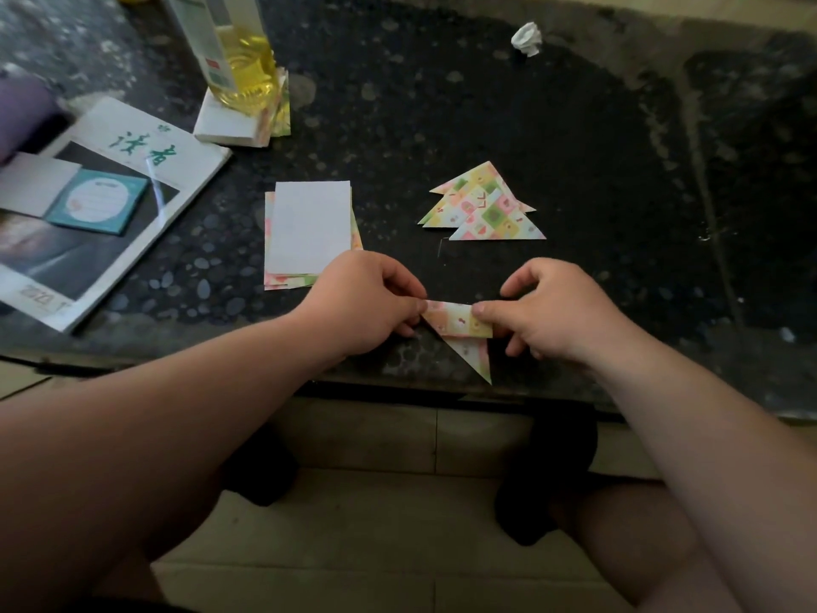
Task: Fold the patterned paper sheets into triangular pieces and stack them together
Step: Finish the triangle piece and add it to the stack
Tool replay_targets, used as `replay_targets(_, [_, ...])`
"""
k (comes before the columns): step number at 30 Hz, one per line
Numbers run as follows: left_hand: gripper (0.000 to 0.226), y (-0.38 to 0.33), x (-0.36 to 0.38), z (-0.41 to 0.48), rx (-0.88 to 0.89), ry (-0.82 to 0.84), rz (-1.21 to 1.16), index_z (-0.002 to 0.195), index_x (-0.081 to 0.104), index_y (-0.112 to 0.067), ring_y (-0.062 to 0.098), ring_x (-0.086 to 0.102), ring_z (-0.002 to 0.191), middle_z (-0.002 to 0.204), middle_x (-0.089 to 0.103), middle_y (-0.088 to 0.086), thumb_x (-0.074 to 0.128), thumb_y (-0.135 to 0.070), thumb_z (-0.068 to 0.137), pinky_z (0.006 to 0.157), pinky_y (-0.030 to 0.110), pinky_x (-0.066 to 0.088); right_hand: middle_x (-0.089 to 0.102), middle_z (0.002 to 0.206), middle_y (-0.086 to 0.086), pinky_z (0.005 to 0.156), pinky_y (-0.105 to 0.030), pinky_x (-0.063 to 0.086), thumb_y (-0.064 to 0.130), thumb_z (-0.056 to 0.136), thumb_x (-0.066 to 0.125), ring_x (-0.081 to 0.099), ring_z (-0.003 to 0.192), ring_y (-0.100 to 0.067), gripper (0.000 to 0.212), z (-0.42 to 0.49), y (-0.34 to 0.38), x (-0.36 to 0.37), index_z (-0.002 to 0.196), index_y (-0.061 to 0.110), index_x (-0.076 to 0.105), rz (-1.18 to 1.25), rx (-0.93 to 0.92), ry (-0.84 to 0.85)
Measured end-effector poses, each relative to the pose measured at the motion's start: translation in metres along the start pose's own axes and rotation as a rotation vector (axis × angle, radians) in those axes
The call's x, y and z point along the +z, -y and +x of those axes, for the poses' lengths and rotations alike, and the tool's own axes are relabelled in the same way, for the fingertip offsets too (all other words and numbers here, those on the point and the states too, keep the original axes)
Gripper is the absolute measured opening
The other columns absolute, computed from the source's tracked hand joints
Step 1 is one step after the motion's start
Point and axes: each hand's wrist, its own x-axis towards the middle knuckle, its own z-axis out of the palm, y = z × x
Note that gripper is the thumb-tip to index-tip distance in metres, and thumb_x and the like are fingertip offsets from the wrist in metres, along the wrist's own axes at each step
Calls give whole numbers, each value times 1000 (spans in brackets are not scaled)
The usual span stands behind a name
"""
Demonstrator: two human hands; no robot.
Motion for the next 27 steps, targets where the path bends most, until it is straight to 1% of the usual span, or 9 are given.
replay_targets(4, [8,1,-1,0,93,-3,170,89,73,-34,3,71,68,80,72,-15,75,-26,92,64,15,52,75,78,-2,40,-19,44,29,85,84,67,46,-6,31,-2,2,3,103,26,59,72,-1,29])
replay_targets(8, [7,7,-2,0,258,-32,358,96,75,-34,-2,58,79,84,60,-24,71,-28,95,68,7,42,77,77,1,59,-27,56,16,84,84,73,60,-10,34,-3,0,7,108,26,62,144,-93,24])
replay_targets(10, [11,13,0,1,367,-35,448,102,76,-33,1,55,88,93,59,-22,68,-27,97,82,14,45,76,81,3,68,-30,62,18,84,84,74,65,-10,33,0,-4,12,107,28,62,117,-128,-6])
replay_targets(12, [18,18,3,3,470,-31,539,111,77,-31,4,48,101,105,58,-17,64,-27,100,94,22,41,74,85,4,69,-31,62,21,85,84,73,67,-10,31,5,-9,16,106,30,63,96,-152,-44])
replay_targets(15, [25,23,6,1,565,-41,641,121,74,-26,12,45,108,113,58,-9,58,-26,102,98,29,41,73,88,2,62,-28,61,22,89,80,72,65,-12,23,10,-13,20,103,29,65,121,-185,-71])
replay_targets(19, [31,32,17,-9,682,-92,901,124,71,-18,25,50,108,120,58,2,66,-18,93,94,40,50,71,89,3,66,-33,63,23,91,78,72,72,-14,19,13,-17,24,101,31,65,95,-231,-90])
replay_targets(23, [59,47,32,-33,674,-55,992,137,60,-6,29,53,124,139,57,9,67,-39,88,103,44,50,70,87,3,63,-33,63,23,90,78,71,69,-12,18,15,-20,25,98,31,64,78,-261,-91])
replay_targets(25, [75,54,34,-40,667,-22,1032,146,51,-2,28,48,138,151,50,13,57,-52,90,115,40,36,68,86,3,61,-32,62,21,89,80,71,65,-13,19,15,-20,25,94,31,64,80,-273,-86])
replay_targets(27, [84,57,34,-41,650,4,1069,152,42,-1,27,39,146,158,42,13,42,-61,93,119,39,23,67,84,2,63,-37,63,19,88,81,71,65,-16,20,17,-22,26,90,31,65,84,-284,-83])
